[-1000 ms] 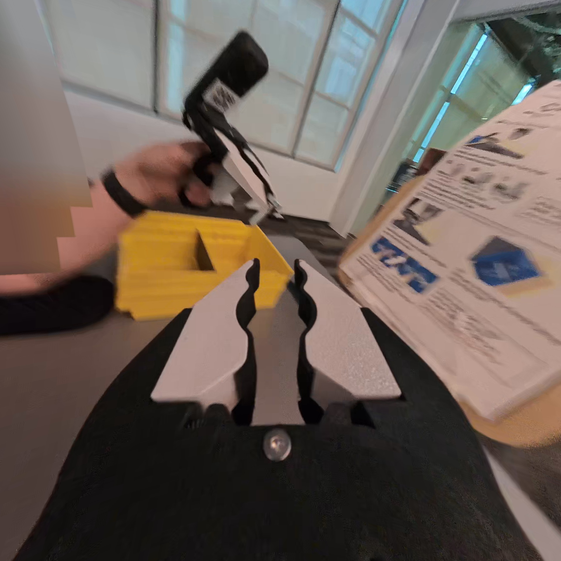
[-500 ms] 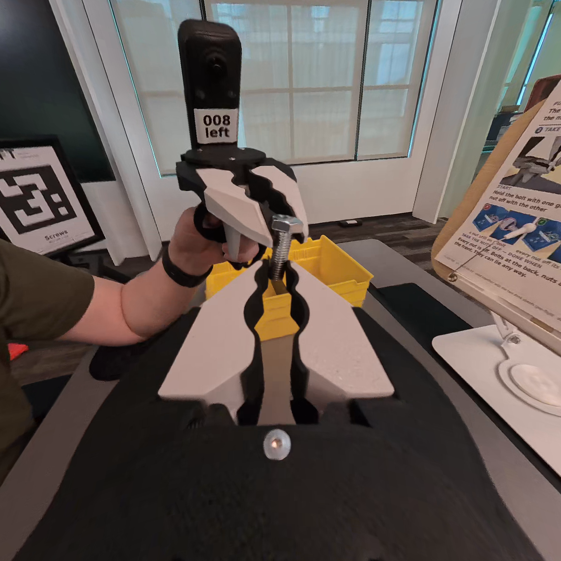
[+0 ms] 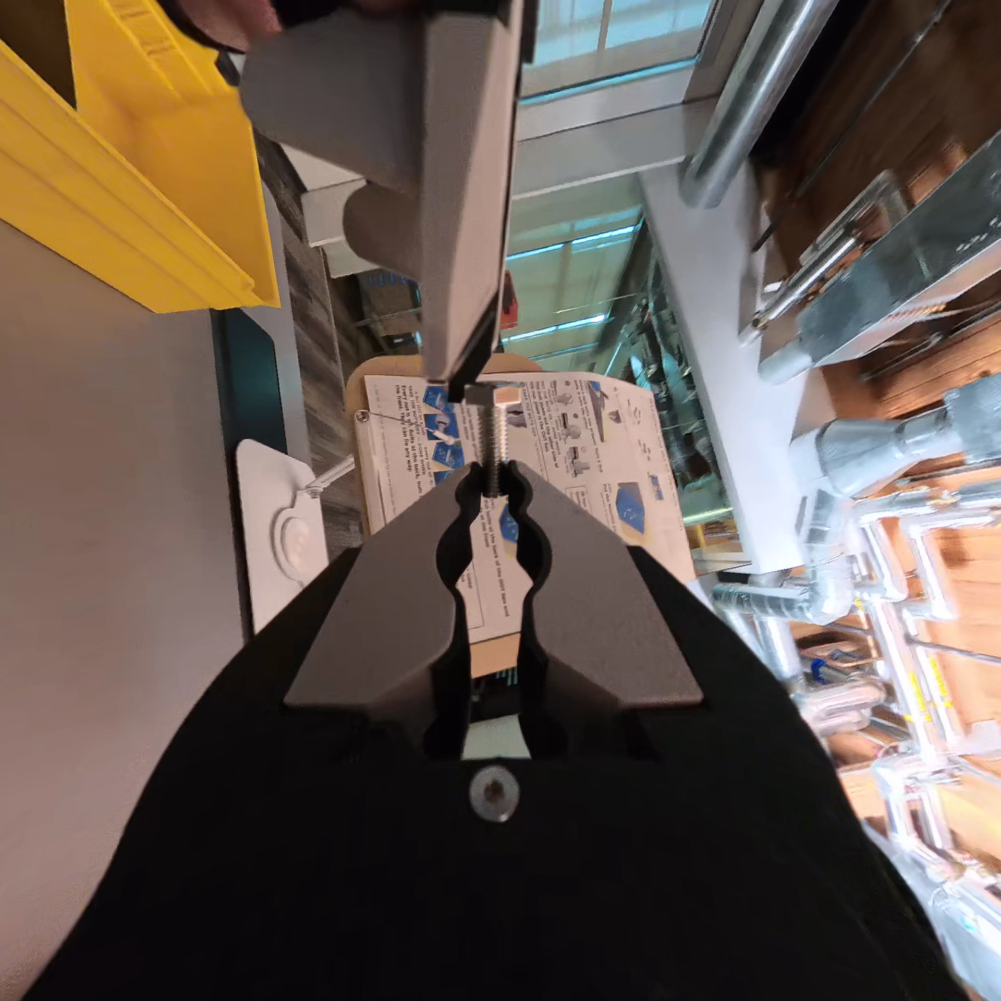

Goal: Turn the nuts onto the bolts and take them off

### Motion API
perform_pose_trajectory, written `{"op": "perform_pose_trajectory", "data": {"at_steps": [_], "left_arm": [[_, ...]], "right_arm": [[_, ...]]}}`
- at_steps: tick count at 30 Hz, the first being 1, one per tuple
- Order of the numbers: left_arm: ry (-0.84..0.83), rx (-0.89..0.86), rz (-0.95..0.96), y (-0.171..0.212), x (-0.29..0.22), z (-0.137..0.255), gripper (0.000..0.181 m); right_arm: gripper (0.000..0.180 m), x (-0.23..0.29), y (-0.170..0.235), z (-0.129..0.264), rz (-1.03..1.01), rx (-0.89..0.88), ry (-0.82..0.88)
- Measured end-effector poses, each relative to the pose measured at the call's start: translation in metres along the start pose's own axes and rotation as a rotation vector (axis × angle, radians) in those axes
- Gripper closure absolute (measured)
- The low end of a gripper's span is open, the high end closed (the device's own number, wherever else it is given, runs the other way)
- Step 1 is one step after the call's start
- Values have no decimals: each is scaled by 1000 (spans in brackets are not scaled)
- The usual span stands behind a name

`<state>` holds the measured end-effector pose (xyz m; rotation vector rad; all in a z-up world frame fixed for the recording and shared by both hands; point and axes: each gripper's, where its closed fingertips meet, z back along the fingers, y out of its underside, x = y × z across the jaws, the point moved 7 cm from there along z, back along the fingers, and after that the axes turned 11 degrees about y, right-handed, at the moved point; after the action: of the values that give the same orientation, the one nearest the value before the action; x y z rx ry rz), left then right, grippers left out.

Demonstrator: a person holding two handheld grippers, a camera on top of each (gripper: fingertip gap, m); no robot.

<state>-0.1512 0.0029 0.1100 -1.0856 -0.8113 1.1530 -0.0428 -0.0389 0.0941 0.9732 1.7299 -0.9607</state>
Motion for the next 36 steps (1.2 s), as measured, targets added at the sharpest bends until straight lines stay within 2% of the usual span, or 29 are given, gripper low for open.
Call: {"op": "perform_pose_trajectory", "data": {"at_steps": [4, 14, 15, 17, 19, 21, 23, 25, 27, 29, 32, 36], "left_arm": [[-56, -20, -34, -1, 1, 2, 137], [-75, -10, -71, 5, 6, -4, 156], [-84, -17, -81, 3, 6, -3, 158], [-155, -31, -132, -2, 6, 4, 163], [-236, -47, -207, -7, 5, 14, 163], [-309, -70, -282, -13, 2, 22, 163], [-362, -85, -355, -17, -2, 25, 163], [-399, -94, -407, -19, -7, 24, 163], [-414, -96, -445, -20, -11, 21, 163], [-427, -96, -483, -19, -14, 18, 163], [-435, -73, -509, -18, -15, 14, 163], [-405, -76, -495, -16, -15, 11, 163]], "right_arm": [[172, 6, -2, -1, 37, -4, -4], [172, 13, -4, -5, 57, -7, 23], [170, 11, -5, -6, 43, -18, 40], [156, 3, -1, -8, -39, -15, 84], [153, -6, 9, -11, -245, 12, 74], [148, -13, 18, -15, -618, 16, -17], [142, -18, 24, -21, -1202, 0, -185], [133, -19, 24, -25, -1813, -126, -466], [133, -6, 29, -32, -2172, -142, -691], [134, 9, 29, -37, -2341, -160, -816], [145, 18, 22, -39, -2491, -243, -971], [161, 19, 25, -38, -2561, -327, -973]]}}
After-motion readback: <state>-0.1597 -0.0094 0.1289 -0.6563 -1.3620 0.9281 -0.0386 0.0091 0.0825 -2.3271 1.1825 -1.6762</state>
